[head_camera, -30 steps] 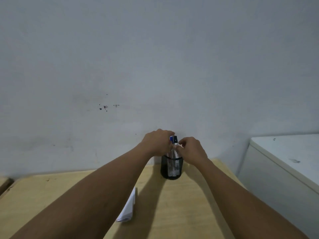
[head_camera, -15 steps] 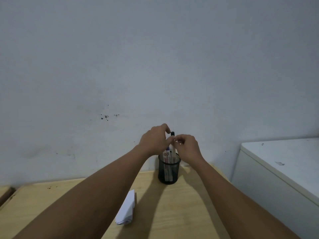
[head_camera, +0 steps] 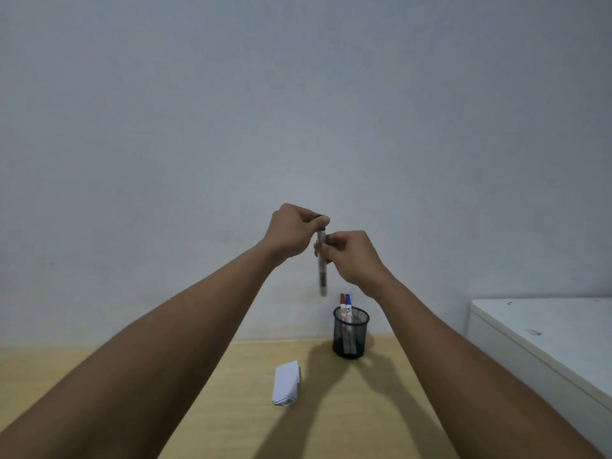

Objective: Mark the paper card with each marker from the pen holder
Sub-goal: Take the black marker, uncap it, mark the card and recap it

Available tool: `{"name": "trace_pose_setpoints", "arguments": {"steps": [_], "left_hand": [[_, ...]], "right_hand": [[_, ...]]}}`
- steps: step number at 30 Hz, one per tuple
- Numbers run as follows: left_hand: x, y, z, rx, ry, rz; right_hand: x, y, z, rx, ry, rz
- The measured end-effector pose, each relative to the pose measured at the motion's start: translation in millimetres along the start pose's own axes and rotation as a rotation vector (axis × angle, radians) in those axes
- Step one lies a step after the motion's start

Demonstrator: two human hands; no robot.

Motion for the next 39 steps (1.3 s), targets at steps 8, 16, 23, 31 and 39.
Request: {"name": "trace_pose_setpoints", "arguments": {"steps": [8, 16, 23, 31, 39], "left_hand": [[24.4, 5.4, 49.5, 0.002, 0.064, 0.077], [33.0, -23.5, 45.9, -0.016, 0.202, 0.147], [51.8, -90.8, 44.7, -0.018, 0.209, 0.231], [147.4, -220.2, 17.1, -0.459, -0.145, 0.427], [174.0, -255.8, -5.7, -0.636, -0.187, 0.410]], "right_hand": [[22.3, -37.4, -38.0, -0.008, 0.079, 0.029], [25.5, -34.3, -70.2, 0.034, 0.206, -0.030], [34.0, 22.5, -94.7, 0.053, 0.139, -0.127], [50.7, 101.2, -111.1, -0.059, 0.008, -0.156], [41.4, 125.9, -120.2, -0.136, -0.040, -0.247]]}}
Point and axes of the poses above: each hand's wrist, its own x-axis away from the middle knuckle, its own z-axis out of the back of the hand, y = z × x, the point moved 1 cm from there along -x, towards the middle knuckle, and after that the axes turned 8 degrees about -z, right-handed, at the moved point
